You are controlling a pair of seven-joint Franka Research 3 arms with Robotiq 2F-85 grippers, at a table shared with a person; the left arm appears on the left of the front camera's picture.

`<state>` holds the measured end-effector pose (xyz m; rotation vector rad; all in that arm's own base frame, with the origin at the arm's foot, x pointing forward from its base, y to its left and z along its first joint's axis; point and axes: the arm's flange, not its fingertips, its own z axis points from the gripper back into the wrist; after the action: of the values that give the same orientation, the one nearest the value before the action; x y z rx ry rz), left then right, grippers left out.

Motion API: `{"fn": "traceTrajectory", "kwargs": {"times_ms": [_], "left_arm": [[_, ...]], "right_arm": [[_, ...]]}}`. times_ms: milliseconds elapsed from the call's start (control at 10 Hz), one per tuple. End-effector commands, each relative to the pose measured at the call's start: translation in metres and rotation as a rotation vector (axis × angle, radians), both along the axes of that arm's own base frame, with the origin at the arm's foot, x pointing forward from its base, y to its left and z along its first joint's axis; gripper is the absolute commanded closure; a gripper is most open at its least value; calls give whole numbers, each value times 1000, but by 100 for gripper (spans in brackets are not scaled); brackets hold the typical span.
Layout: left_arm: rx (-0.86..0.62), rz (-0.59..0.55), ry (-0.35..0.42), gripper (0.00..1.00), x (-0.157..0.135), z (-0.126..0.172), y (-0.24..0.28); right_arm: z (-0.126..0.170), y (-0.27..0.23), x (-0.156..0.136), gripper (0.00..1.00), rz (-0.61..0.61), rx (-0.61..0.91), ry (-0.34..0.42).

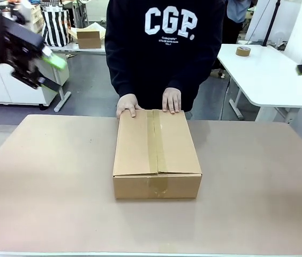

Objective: Pack the gift set into the box.
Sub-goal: Press and hold the closed box until the human finishes sealing it.

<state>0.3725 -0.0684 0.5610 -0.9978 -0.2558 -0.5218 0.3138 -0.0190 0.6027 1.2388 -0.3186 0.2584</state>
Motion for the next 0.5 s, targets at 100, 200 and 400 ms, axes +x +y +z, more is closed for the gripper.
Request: {"fn": "traceTrajectory", "kwargs": {"times_ms": [100,200,400], "left_arm": [[271,-150,-440,0,19,-37,-49],[315,-199,-561,0,27,-46,-65],[249,-202,-598,0,51,-54,-92]], "right_arm": [[-32,61,47,0,318,1,-383],[-47,86,52,0,395,-56,-475],[-80,127,58,0,388,-237,-397]]}}
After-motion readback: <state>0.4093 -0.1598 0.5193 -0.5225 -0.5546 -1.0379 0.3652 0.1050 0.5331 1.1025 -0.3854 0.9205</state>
